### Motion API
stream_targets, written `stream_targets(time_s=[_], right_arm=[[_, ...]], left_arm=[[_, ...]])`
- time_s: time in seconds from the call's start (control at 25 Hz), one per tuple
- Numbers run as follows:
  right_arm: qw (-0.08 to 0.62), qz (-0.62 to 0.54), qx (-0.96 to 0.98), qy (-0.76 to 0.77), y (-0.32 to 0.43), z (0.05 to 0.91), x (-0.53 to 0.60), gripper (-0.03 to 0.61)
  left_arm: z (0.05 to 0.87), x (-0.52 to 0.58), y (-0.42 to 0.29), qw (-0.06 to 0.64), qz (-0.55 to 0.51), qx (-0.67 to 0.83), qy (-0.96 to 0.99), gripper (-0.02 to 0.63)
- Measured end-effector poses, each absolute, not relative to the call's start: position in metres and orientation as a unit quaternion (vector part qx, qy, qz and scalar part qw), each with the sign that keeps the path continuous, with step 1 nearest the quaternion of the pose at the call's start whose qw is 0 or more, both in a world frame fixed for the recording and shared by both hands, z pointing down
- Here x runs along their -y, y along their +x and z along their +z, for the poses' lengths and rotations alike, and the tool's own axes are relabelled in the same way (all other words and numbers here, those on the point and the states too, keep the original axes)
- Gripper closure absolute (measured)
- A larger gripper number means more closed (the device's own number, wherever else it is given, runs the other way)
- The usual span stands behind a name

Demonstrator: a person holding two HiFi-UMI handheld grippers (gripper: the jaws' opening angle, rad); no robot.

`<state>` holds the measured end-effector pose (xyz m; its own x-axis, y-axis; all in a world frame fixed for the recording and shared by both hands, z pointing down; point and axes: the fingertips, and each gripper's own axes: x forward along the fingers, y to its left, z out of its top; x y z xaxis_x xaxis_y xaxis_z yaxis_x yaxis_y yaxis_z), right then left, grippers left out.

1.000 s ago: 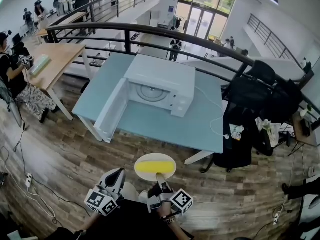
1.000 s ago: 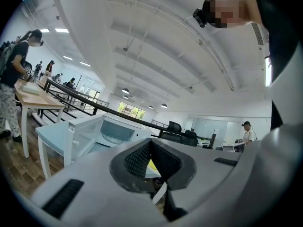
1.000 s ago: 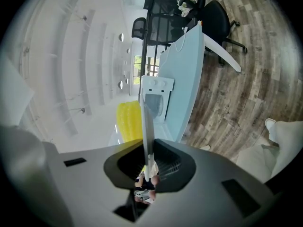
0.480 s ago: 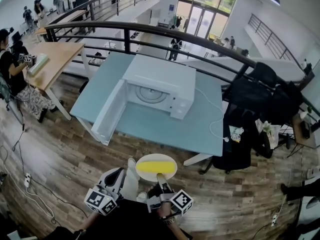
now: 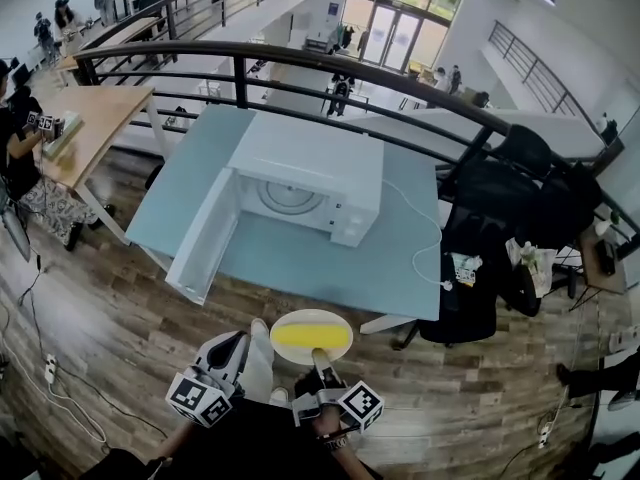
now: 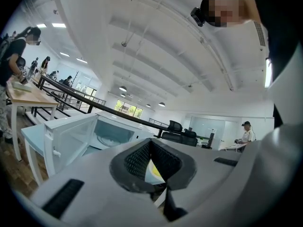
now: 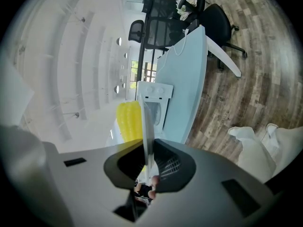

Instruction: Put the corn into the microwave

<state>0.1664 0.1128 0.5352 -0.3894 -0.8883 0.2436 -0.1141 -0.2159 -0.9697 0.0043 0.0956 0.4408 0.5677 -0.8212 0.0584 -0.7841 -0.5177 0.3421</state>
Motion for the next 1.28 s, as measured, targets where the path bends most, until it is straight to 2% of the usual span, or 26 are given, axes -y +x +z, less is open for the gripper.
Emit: stream_targets(time_s=[1.28], right_arm=[[0.316,-0.64,-0.49,-0.501,0.164,0.554,0.049,0.543]], left_arm=[[0.426,0.109,0.022,0.175,-0.045,0.427,0.886,0.611]])
